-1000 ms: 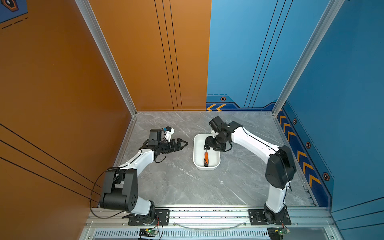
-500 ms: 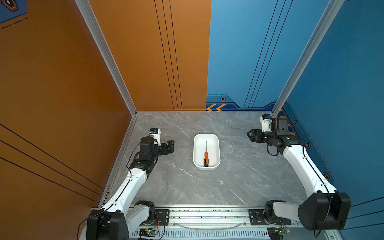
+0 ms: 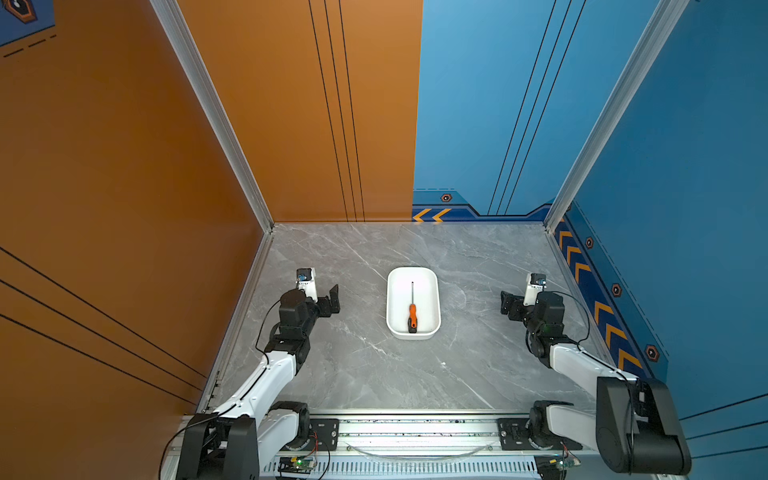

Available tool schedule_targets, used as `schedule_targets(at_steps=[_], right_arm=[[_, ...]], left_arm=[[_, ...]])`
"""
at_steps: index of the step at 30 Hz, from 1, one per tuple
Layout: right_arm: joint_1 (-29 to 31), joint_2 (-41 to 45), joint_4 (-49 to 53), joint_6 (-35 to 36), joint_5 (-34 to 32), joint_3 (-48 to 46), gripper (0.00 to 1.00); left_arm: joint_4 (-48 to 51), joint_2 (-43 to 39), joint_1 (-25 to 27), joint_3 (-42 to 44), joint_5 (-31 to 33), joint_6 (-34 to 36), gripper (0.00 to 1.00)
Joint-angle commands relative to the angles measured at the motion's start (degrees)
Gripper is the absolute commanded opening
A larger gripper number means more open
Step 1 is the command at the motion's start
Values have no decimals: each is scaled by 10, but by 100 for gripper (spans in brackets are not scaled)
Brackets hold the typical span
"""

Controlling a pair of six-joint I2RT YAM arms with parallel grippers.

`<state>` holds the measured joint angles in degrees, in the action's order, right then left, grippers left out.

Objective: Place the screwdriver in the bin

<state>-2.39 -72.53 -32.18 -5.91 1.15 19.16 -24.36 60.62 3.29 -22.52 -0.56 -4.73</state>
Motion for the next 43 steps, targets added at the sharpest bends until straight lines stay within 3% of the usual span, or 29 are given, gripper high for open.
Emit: schedule_targets(at_steps=[1, 7, 13, 20, 23, 25, 27, 37, 43], right_arm=[[-3, -48, -167, -10, -28, -13, 91], [3, -170, -313, -11, -30, -29, 92], [6, -159, -272, -2, -24, -16, 92], [19, -161, -203, 20, -10, 21, 97], [22, -162, -205, 22, -17, 20, 100], [22, -162, -204, 22, -18, 20, 100], [24, -161, -204, 22, -20, 21, 100], [27, -161, -202, 25, -28, 22, 100], [27, -161, -202, 26, -30, 21, 100]], left_arm=[[-74, 16, -12, 12, 18, 48, 98], [-205, 69, -38, 58, 31, 44, 98], [-271, 152, -42, 69, 19, 38, 98], [-442, 305, -34, 76, 27, 47, 98], [-333, 276, -37, 45, 39, 41, 98], [-334, 294, -35, 27, 33, 46, 98], [-274, 286, -37, 6, 26, 47, 98], [-289, 290, -38, 9, 25, 46, 98], [-300, 291, -55, 15, -42, 45, 98]])
